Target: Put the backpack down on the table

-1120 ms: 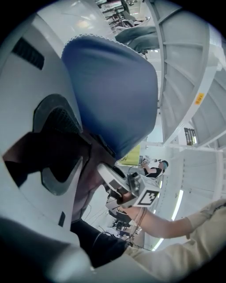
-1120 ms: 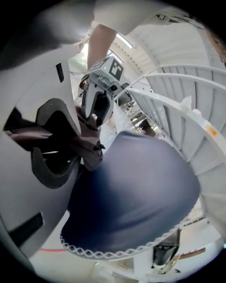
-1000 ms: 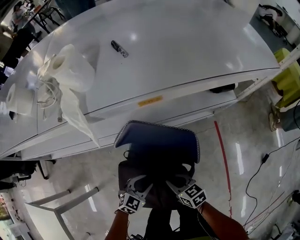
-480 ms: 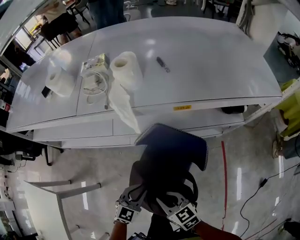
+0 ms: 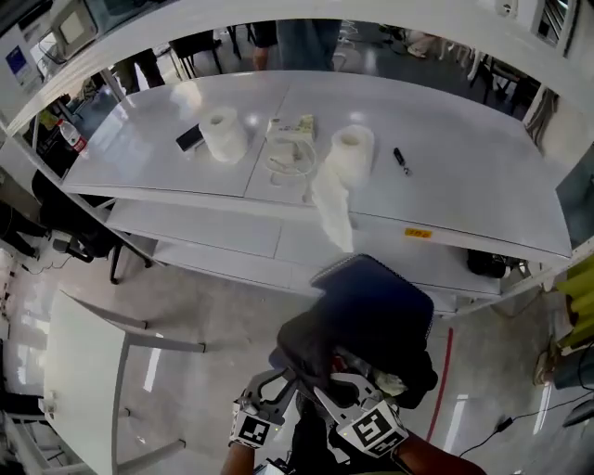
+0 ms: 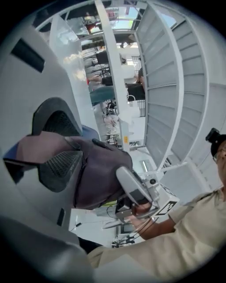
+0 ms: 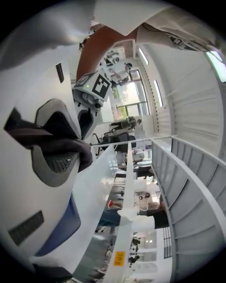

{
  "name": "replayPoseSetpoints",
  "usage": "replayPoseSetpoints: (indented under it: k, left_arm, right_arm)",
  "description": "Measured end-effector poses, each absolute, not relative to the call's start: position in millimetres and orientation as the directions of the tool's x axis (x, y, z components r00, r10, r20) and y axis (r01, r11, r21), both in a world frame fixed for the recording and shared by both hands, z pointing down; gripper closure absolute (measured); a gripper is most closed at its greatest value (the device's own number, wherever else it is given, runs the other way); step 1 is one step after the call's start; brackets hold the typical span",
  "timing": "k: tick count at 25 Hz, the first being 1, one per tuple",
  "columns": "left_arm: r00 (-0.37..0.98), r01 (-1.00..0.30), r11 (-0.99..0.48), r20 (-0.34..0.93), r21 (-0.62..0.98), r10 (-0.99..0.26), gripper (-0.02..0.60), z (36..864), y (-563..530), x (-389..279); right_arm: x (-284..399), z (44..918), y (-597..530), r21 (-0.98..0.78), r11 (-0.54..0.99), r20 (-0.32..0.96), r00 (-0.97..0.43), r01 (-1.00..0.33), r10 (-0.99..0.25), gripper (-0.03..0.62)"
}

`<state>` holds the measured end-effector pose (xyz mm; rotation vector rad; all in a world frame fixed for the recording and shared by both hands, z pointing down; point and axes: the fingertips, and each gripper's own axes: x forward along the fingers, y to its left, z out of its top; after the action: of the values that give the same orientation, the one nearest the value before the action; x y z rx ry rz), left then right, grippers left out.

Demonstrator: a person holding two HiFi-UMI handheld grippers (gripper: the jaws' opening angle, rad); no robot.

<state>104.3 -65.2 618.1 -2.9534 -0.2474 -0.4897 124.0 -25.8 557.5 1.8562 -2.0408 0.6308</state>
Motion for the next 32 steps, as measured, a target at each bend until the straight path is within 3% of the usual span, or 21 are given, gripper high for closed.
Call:
replayPoseSetpoints:
  k: [9, 15, 18, 32]
  left_arm:
    - [0.971, -0.084, -0.981, 0.207, -0.173, -0.119, 0.483, 542, -107, 36]
    - [0.953, -0.252, -0.940, 0.110, -0.229, -0.282, 0.483, 487, -167, -46]
    - [0.922, -0.356, -0.911, 0.078, -0.207, -0.378, 0.483, 462, -202, -97]
    - [0.749, -0.604, -0.684, -0.001, -0.409, -0.662, 0.484, 369, -317, -310]
  right_arm:
    - [75, 483, -76, -0.121, 0.232, 0.418, -0.262, -0.965, -0.870, 0.523]
    - [-1, 443, -133, -0.101, 0.365, 0.354, -0.376, -0.926, -0.856, 0.523]
    - [-44, 427, -163, -0.095, 0.431, 0.329, -0.437, -0.897, -0.837, 0.525]
    - [-228, 344, -298, -0.009, 0.663, 0.222, -0.648, -0.749, -0.729, 0.526]
